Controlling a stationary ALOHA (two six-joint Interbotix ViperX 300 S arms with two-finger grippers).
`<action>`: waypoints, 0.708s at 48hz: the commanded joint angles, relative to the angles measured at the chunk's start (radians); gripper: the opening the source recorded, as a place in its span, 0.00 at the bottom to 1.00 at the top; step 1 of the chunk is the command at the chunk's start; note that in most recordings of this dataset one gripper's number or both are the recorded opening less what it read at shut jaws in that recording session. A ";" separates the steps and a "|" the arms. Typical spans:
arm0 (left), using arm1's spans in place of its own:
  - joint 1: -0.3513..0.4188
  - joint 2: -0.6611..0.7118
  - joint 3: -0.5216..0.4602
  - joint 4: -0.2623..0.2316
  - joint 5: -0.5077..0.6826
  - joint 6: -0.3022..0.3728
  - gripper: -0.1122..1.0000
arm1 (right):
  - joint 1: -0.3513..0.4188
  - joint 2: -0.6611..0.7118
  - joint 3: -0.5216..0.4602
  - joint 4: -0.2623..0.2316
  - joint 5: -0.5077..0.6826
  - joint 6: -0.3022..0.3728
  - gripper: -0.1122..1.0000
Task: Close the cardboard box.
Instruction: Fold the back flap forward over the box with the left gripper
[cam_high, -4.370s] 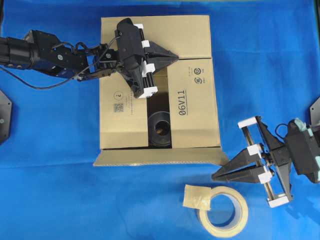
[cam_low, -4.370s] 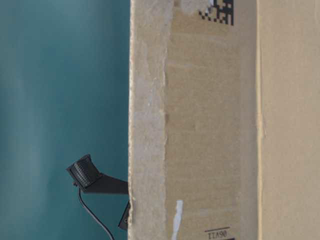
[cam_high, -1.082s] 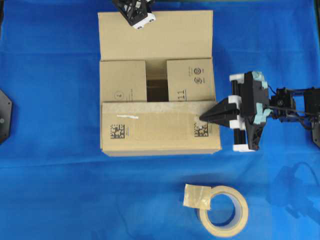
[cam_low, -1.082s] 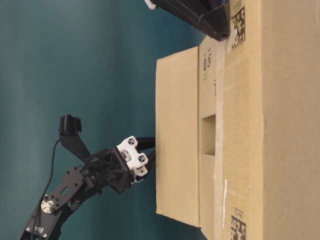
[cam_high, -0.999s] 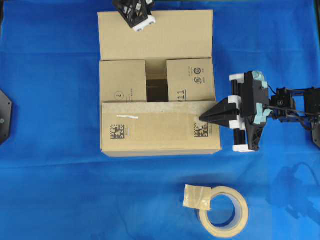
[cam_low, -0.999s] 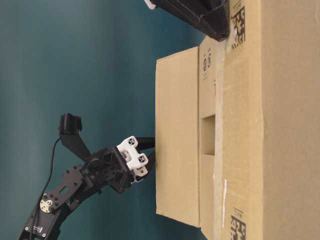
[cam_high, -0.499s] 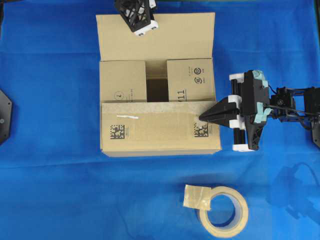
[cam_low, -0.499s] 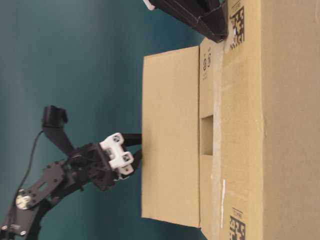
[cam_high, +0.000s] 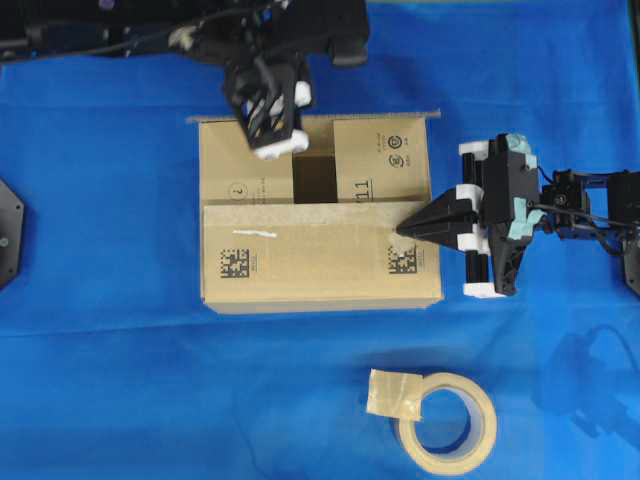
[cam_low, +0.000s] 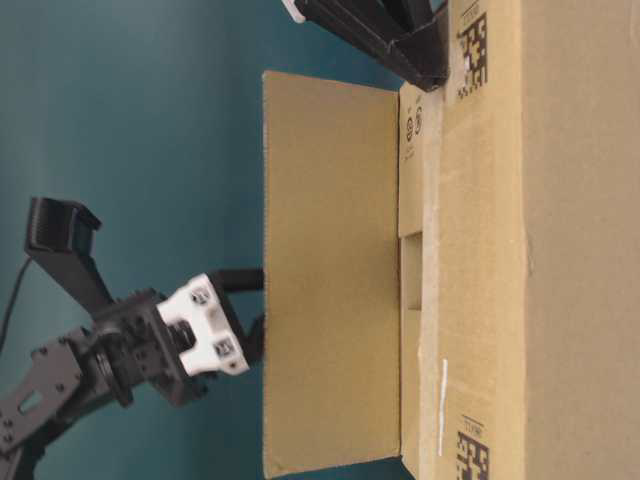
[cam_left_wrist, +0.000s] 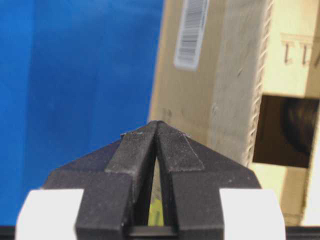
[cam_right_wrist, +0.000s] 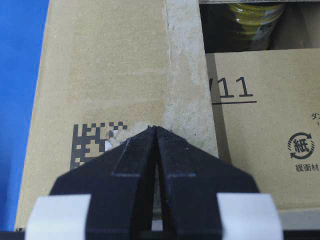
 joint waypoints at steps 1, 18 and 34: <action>-0.034 -0.057 0.025 -0.002 -0.044 -0.023 0.10 | -0.009 -0.005 -0.008 0.002 -0.014 -0.002 0.10; -0.100 -0.143 0.253 -0.002 -0.301 -0.156 0.10 | -0.009 -0.006 -0.008 0.000 -0.017 -0.003 0.10; -0.115 -0.141 0.419 -0.003 -0.517 -0.222 0.10 | -0.023 -0.005 -0.009 0.000 -0.029 -0.003 0.10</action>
